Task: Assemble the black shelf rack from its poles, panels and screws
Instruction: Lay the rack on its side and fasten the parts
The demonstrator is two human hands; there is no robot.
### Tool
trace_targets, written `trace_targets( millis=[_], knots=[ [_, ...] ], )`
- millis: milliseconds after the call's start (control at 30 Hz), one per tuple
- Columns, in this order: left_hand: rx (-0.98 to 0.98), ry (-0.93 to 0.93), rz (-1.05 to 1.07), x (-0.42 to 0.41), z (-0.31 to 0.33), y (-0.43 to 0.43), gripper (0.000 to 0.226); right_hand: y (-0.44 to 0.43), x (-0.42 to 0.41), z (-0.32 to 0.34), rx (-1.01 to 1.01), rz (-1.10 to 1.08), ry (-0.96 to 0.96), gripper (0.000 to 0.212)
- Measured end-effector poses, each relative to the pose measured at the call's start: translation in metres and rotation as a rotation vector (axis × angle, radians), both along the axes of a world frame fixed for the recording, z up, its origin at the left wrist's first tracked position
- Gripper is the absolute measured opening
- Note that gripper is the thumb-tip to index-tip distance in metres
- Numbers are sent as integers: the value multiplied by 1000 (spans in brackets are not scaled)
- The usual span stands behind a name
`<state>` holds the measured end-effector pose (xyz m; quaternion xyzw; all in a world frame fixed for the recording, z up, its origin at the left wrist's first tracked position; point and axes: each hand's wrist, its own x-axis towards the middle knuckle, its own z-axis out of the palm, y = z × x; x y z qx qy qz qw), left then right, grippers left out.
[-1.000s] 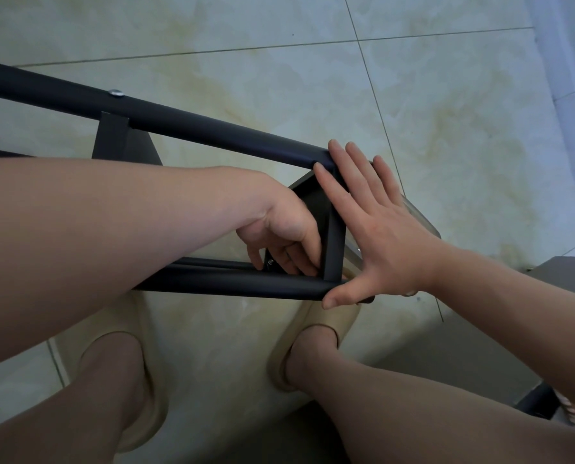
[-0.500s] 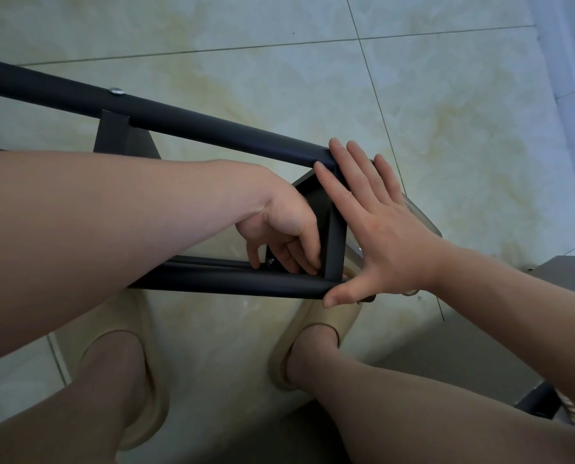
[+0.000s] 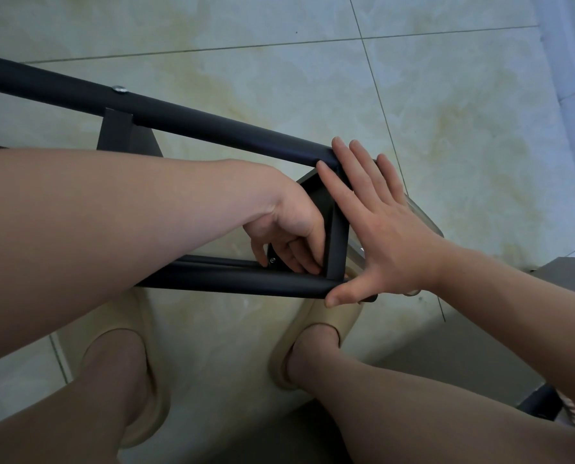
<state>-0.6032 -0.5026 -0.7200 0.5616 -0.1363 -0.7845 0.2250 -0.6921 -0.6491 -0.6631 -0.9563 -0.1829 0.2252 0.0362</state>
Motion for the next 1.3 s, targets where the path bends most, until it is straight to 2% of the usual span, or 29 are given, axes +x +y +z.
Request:
trace_targets(
  millis=[67,400,733,1100,1300],
  knots=[
    [-6,-2,6,0,0,1,13,0,0,0,-1,2,-2,146],
    [-3,43,-47,8,3,4,15,0,0,-1,5,-2,-4,146],
    [17,1,-49,2,2,1,31,0,0,-1,5,1,-9,145],
    [-16,-5,-20,3,3,2,14,0,1,-1,6,-3,-3,146],
    [11,21,-65,8,3,3,20,0,1,-1,3,-2,-2,146]
  ],
)
